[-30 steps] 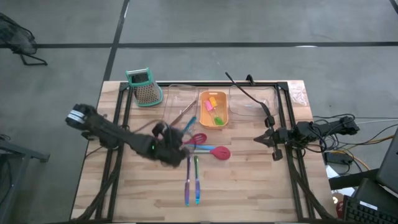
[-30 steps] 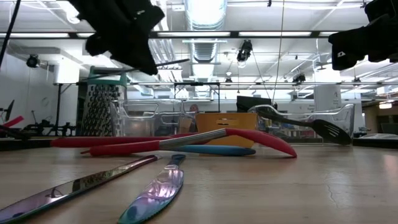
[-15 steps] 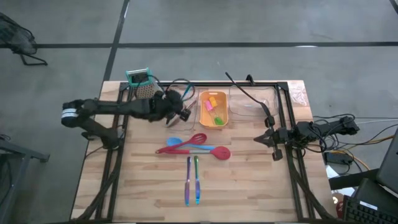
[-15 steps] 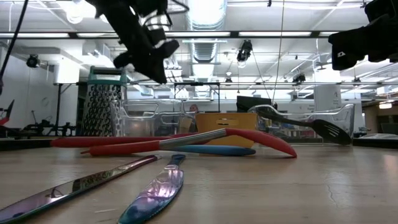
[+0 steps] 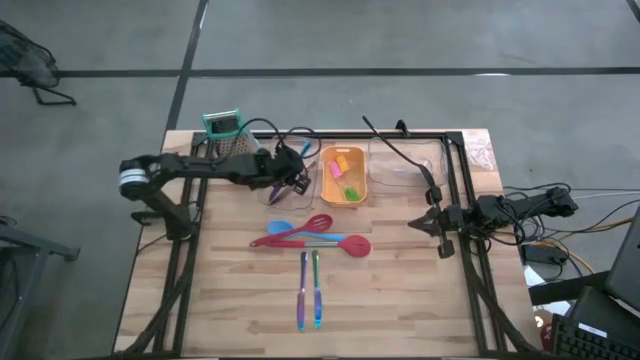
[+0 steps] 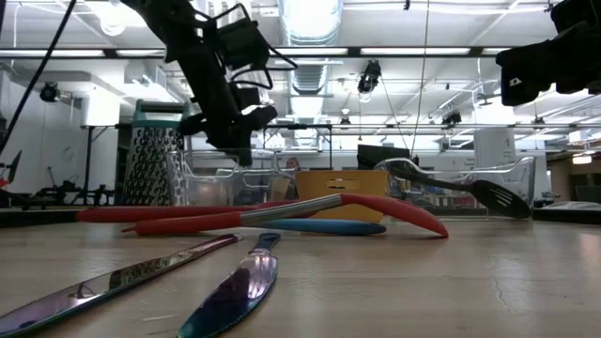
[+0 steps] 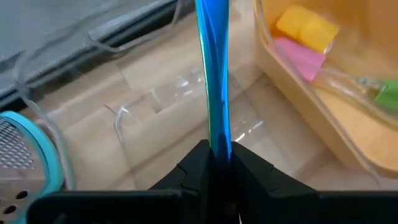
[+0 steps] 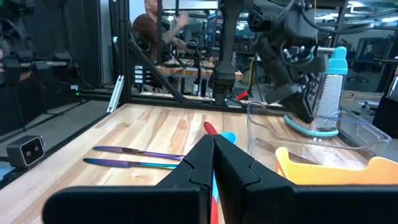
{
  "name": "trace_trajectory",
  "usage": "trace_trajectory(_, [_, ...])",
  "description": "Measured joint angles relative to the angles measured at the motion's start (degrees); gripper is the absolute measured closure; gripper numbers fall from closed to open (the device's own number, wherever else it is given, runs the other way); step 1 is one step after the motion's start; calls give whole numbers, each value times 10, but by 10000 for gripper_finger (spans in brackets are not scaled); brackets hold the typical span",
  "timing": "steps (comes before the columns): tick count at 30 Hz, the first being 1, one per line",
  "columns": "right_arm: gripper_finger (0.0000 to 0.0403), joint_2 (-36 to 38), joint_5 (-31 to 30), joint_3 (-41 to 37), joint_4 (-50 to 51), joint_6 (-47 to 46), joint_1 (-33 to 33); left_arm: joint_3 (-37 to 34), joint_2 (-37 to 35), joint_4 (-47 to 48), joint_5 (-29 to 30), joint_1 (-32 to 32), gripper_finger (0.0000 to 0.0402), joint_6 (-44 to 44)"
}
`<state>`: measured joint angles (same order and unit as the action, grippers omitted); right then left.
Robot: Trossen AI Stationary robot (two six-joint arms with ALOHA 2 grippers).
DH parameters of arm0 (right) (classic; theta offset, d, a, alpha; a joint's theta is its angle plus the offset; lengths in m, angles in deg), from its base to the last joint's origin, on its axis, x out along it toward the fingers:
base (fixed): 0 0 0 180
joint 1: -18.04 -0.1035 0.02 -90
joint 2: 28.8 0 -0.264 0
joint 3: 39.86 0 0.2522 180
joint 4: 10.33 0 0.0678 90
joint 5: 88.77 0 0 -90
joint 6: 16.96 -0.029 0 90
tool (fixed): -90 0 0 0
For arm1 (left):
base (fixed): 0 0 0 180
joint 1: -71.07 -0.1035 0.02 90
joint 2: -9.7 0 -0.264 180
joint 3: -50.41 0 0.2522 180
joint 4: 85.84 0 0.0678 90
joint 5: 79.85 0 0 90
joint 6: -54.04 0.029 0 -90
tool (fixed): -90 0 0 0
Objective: Pick & Place Kitchen Items
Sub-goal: Put the left blue knife into the left transparent bin
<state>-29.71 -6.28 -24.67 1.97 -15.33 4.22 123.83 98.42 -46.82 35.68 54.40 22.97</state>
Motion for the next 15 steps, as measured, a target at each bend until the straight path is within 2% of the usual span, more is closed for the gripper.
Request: trace_trajectory(15, [394, 0, 0, 0, 0, 0, 0, 0, -2, 5, -14, 2, 300, 0])
